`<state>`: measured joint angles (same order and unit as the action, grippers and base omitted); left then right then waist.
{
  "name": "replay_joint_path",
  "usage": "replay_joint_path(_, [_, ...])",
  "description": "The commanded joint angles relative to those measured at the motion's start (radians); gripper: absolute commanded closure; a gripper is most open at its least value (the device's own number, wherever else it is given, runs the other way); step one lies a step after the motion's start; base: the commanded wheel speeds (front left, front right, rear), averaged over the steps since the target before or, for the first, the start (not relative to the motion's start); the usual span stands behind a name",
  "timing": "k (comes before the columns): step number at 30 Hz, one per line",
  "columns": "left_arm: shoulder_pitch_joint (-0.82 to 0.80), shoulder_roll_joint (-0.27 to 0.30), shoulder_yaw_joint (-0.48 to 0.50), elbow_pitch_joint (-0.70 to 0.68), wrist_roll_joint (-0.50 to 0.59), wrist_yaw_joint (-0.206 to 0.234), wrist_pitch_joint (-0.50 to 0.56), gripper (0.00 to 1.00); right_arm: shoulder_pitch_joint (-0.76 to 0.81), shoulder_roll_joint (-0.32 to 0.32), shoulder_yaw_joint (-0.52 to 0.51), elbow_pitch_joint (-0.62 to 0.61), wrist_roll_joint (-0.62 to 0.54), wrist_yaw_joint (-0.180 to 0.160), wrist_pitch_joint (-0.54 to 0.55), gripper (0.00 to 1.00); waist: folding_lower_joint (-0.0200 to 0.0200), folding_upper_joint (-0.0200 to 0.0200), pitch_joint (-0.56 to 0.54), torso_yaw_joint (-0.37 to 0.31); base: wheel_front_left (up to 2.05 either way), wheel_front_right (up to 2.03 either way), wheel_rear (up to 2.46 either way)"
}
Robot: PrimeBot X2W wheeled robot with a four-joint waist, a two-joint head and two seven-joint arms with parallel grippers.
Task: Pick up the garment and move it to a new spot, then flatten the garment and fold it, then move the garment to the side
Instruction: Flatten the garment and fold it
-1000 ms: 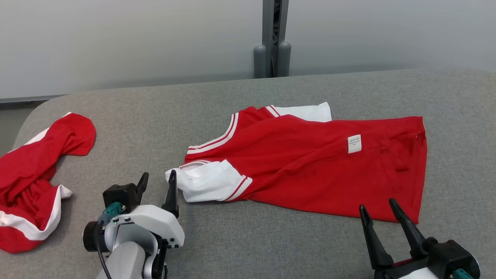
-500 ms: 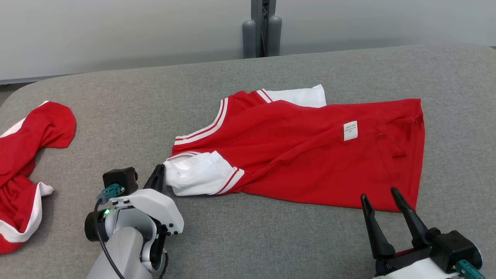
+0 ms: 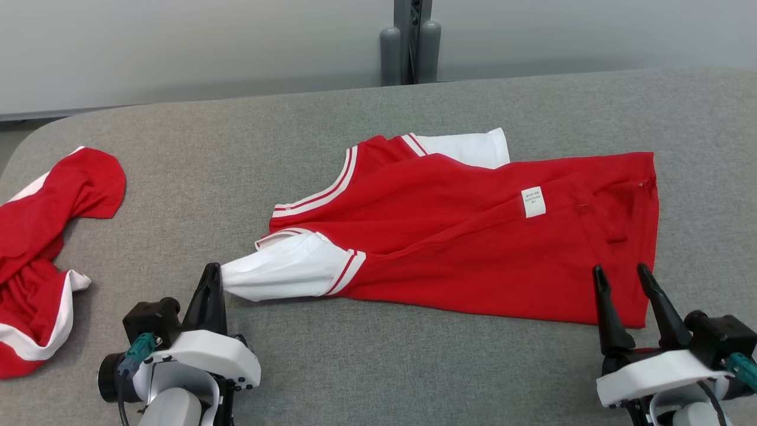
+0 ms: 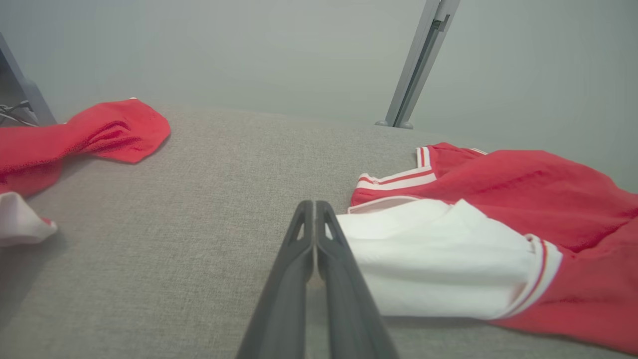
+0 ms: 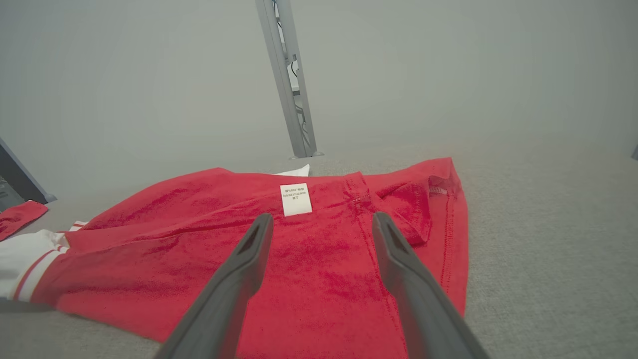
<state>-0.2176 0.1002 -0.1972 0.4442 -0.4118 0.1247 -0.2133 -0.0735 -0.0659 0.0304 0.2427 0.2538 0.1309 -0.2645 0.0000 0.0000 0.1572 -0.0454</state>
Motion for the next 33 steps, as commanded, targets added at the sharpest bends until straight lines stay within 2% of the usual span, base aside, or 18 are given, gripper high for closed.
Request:
replay_joint_path(1, [0.011, 0.009, 0.004, -0.013, 0.01, 0.009, -0.009, 1.0, -0.022, -0.009, -0.008, 0.034, 0.013, 0.0, 0.0, 0.0, 0.0, 0.0, 0.007, 0.006, 0.0, 0.0, 0.0])
replay_joint_path(8, [0.043, 0.014, 0.012, -0.066, 0.009, 0.017, -0.03, 1.0, -0.211, -0.062, 0.004, 0.291, 0.044, 0.0, 0.0, 0.0, 0.0, 0.0, 0.034, 0.026, 0.0, 0.0, 0.0])
replay_joint_path(16, [0.03, 0.015, 0.005, -0.088, 0.005, 0.026, -0.023, 1.0, -0.405, -0.102, 0.103, 0.52, 0.104, 0.0, 0.0, 0.0, 0.0, 0.0, 0.059, 0.043, 0.0, 0.0, 0.0])
replay_joint_path(24, [0.017, 0.016, -0.009, -0.088, 0.007, 0.022, -0.02, 1.0, -0.527, -0.135, 0.197, 0.687, 0.167, 0.0, 0.0, 0.0, 0.0, 0.0, 0.075, 0.068, 0.0, 0.0, 0.0])
replay_joint_path(31, [0.003, 0.016, -0.02, -0.082, 0.008, 0.021, -0.025, 1.0, -0.565, -0.144, 0.261, 0.736, 0.197, 0.0, 0.0, 0.0, 0.0, 0.0, 0.082, 0.081, 0.0, 0.0, 0.0])
replay_joint_path(32, [0.003, 0.017, -0.02, -0.08, 0.007, 0.021, -0.025, 1.0, -0.572, -0.144, 0.27, 0.743, 0.203, 0.0, 0.0, 0.11, 0.0, 0.0, 0.083, 0.081, 0.0, 0.0, 0.0])
replay_joint_path(33, [0.002, 0.017, -0.021, -0.077, 0.006, 0.02, -0.026, 1.0, -0.58, -0.146, 0.279, 0.754, 0.208, 0.0, 0.0, 0.27, 0.0, 0.0, 0.084, 0.082, 0.0, 0.0, 0.0])
